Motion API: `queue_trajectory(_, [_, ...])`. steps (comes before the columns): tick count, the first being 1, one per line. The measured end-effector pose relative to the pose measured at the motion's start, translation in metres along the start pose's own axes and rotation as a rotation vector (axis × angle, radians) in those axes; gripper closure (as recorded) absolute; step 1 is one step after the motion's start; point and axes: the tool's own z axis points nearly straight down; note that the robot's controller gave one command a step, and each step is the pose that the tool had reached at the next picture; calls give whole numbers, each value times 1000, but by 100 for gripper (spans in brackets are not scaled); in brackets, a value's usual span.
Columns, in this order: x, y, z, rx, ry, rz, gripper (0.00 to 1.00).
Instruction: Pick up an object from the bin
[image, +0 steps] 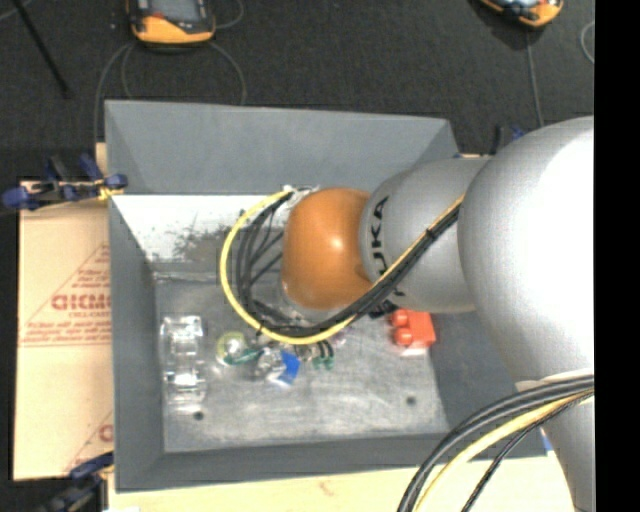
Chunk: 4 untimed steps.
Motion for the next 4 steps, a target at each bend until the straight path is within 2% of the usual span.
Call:
queue_trajectory(1, [11,4,-156,4,-12,9,100])
queue_trajectory(2, [13,-5,-73,5,4,39,100])
queue_trajectory(3, [-4,-4,-116,3,-9,45,100])
queue_trajectory(4, [-17,-11,-98,3,-5,55,100])
